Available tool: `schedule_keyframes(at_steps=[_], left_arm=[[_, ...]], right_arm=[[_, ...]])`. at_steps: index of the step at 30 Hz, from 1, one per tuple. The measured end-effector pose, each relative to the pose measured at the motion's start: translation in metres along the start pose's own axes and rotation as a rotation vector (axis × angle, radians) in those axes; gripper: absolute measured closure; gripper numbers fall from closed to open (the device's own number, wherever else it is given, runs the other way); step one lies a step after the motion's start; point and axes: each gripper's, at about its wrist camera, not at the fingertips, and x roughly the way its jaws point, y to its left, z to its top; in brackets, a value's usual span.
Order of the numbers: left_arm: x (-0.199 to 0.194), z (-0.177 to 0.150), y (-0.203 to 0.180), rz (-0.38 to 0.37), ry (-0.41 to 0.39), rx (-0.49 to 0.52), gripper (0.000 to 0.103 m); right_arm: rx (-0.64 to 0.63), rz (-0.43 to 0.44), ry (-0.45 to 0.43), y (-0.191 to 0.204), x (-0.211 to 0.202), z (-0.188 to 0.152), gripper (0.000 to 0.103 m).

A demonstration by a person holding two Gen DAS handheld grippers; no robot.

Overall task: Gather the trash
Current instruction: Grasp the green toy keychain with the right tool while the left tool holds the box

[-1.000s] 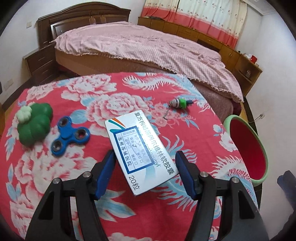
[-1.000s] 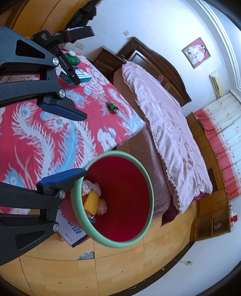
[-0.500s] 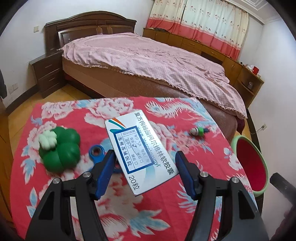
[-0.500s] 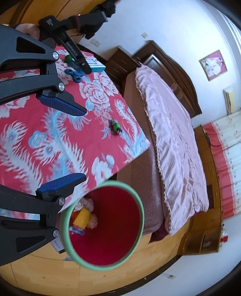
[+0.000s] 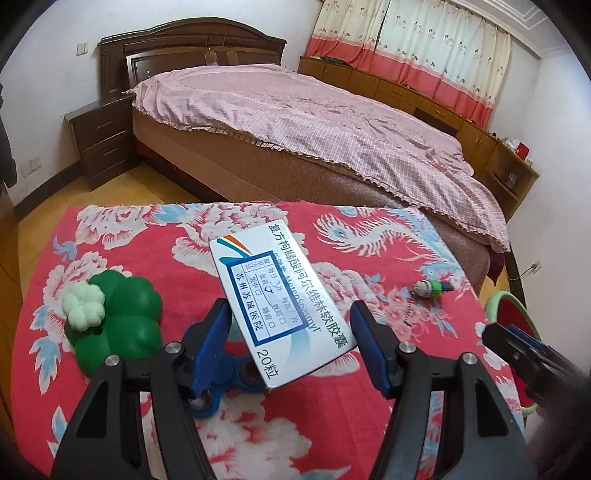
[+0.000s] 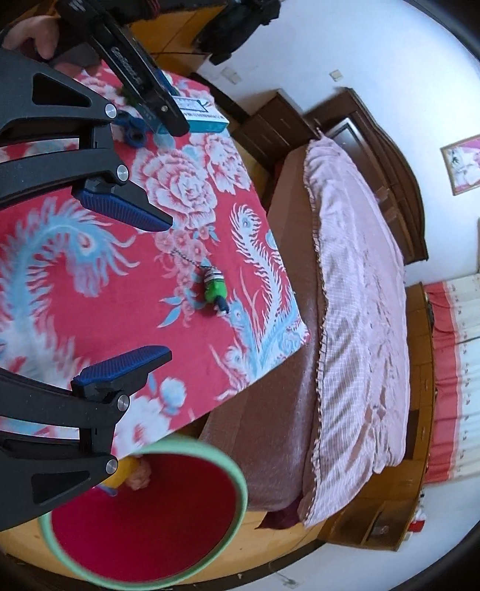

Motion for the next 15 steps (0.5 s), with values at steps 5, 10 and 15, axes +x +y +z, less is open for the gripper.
schedule_keyframes(at_steps=[5, 10, 15], left_arm=[[0.009, 0.004, 0.003, 0.02, 0.002, 0.004, 0.036], [0.015, 0.004, 0.01, 0.015, 0.014, -0.009, 0.036], [0.019, 0.004, 0.014, 0.01, 0.025, -0.021, 0.036]], right_arm=[[-0.025, -0.02, 0.034, 0.008, 0.037, 0.011, 0.037], [-0.067, -0.064, 0.054, 0.013, 0.064, 0.017, 0.037], [-0.087, -0.092, 0.065, 0.013, 0.081, 0.023, 0.037]])
